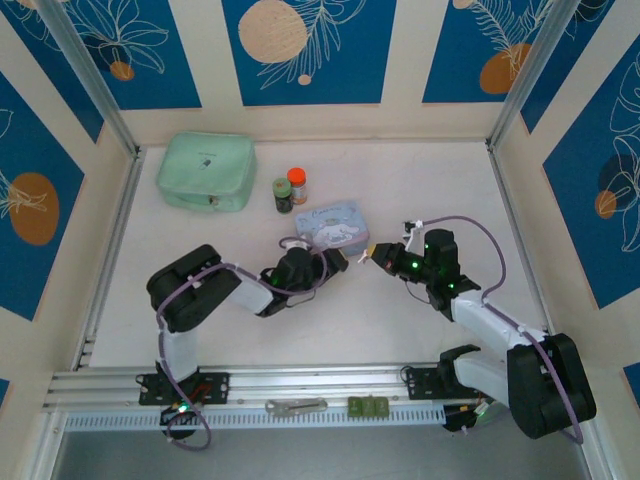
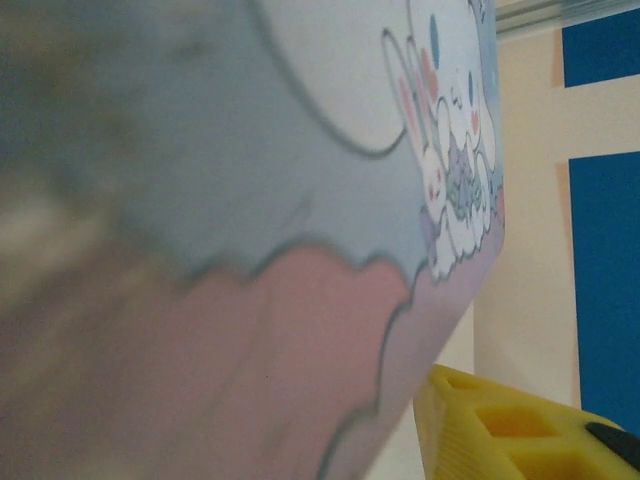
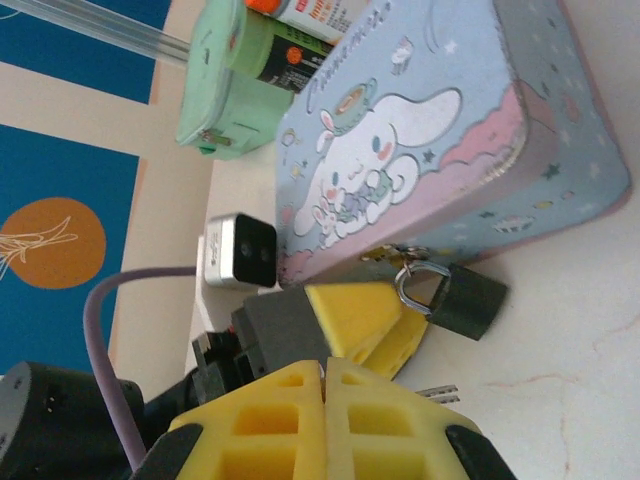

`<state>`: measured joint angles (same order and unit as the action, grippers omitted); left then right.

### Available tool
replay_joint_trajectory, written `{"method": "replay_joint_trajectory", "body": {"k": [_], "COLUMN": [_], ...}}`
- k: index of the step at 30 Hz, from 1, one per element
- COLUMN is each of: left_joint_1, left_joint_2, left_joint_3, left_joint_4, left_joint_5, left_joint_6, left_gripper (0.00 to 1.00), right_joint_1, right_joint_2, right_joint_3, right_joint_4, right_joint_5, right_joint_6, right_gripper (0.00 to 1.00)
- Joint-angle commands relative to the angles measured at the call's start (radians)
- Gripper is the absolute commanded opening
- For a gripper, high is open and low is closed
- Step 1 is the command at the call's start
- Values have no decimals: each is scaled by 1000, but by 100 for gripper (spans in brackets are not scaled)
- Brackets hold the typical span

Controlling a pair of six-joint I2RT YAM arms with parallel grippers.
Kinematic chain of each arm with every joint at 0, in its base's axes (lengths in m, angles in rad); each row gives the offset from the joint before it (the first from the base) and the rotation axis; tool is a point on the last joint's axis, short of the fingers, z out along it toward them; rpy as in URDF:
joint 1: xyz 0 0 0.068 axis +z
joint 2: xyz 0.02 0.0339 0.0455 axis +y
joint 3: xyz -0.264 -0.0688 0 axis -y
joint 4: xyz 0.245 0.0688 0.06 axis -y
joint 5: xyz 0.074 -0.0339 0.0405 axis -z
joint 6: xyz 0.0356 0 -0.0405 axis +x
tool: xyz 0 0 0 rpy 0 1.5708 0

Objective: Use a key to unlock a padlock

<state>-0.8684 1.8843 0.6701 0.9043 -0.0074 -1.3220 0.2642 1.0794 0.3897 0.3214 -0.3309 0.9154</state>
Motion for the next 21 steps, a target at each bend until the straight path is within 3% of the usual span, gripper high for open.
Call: {"method": "replay_joint_trajectory", "body": {"k": [1,11,18,21], "left_joint_1": [0,33,49,45], "left_joint_2": [-99,-350,-293,-252], "left_joint_3": [-60,-112,-40,-38], "left_joint_4": [16,-95,31,113], "left_joint_5": [5,38,146,143], "left_joint_6": [18,79,50,15], "left_gripper": [50,59,59,61], "right_joint_1": [1,22,75,98], "right_joint_2": [5,25,81,95], "right_joint_3": [50,132,140,130], "right_joint_4": [-41,-54,76,118], "right_joint_5": [-27,-25,11,61], "right_joint_6": [-15,19,122,159], "right_gripper": [0,0,0,0]}}
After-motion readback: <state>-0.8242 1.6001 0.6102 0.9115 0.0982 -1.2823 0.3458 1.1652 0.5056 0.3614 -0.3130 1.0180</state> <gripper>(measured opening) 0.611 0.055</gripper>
